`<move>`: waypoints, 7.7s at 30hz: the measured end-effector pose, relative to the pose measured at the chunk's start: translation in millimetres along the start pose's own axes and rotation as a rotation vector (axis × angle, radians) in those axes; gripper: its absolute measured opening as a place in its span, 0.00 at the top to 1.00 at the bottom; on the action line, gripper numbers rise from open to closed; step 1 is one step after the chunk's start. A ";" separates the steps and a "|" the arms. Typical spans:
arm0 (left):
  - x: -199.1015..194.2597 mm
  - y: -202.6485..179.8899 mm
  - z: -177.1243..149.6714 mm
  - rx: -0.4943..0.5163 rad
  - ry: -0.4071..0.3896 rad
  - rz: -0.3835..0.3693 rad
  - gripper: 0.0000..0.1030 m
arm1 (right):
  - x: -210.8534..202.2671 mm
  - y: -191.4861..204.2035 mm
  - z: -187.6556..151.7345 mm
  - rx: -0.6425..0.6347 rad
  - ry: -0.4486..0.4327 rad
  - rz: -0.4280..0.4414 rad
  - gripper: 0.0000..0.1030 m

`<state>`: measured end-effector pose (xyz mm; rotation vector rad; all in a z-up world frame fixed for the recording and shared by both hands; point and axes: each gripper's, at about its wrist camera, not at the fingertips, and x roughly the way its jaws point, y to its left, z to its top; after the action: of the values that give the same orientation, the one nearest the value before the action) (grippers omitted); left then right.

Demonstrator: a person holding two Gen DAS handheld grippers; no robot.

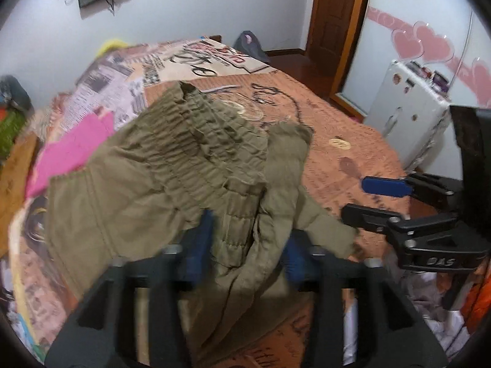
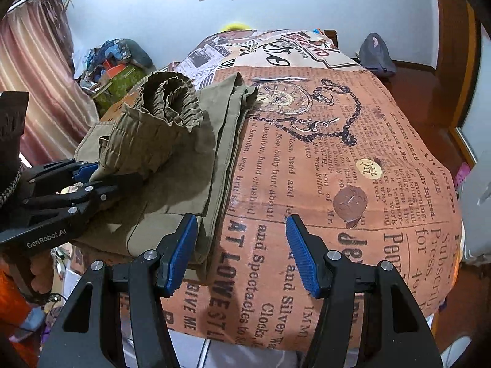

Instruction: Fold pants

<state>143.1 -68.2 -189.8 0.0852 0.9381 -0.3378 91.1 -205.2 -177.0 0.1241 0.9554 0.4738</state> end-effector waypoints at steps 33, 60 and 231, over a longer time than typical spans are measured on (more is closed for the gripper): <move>40.6 165.0 55.9 -0.021 0.047 0.285 0.12 | 28.4 42.4 -8.2 -0.051 0.071 0.051 0.44; 14.7 115.1 -11.8 -0.144 -0.018 0.294 0.11 | 87.4 -35.4 63.3 -0.183 0.088 -0.108 0.37; 76.7 173.1 51.0 -0.170 0.069 -0.054 0.84 | 114.4 -52.1 109.7 0.011 0.183 0.102 0.74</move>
<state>279.9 65.2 -234.0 -0.0846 1.0355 -0.3050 252.5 -189.7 -215.9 0.1412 1.1342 0.5812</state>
